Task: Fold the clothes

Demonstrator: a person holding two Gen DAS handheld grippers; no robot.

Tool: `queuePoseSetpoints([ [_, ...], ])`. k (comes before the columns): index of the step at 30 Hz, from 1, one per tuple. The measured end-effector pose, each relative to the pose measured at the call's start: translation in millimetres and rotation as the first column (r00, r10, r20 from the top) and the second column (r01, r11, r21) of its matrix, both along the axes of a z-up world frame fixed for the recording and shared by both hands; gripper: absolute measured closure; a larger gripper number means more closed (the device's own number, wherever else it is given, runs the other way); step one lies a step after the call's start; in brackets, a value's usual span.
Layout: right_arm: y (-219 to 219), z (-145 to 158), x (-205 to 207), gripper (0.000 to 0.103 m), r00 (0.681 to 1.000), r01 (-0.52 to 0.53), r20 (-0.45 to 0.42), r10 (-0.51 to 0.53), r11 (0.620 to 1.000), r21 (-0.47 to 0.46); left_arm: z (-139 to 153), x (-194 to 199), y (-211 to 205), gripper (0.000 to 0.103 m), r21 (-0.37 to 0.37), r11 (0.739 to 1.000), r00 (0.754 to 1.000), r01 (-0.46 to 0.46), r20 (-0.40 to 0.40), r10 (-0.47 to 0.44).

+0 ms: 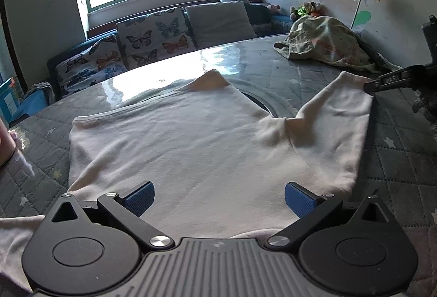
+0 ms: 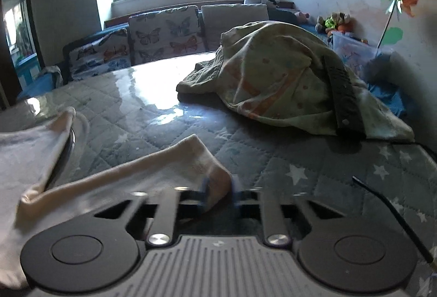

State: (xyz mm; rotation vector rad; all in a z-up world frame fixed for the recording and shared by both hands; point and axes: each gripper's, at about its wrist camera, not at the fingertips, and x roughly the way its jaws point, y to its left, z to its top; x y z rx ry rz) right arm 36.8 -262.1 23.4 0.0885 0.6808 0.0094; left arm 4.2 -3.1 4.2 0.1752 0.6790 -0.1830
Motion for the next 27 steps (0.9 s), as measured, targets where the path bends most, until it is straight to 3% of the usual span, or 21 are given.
queuePoseSetpoints([
  [7, 1, 22, -13, 0.095, 0.998, -0.03, 0.049, 0.029, 0.999, 0.018, 1, -1, 3, 0.0, -0.001, 1.0, 1.0, -0.009, 0.006, 0.009],
  [14, 22, 68, -36, 0.095, 0.981, -0.15, 0.132, 0.145, 0.988, 0.03, 1, -2, 9, 0.0, -0.002, 1.0, 1.0, -0.028, 0.011, 0.028],
  [19, 56, 100, -46, 0.096, 0.948, -0.269, 0.182, 0.26, 0.963, 0.026, 2, -7, 18, 0.0, -0.01, 0.999, 0.999, -0.044, 0.016, 0.045],
  [27, 131, 126, -59, 0.096, 0.868, -0.468, 0.195, 0.456, 0.884, 0.019, 5, -17, 40, 0.0, -0.032, 0.996, 0.996, -0.083, 0.035, 0.084],
])
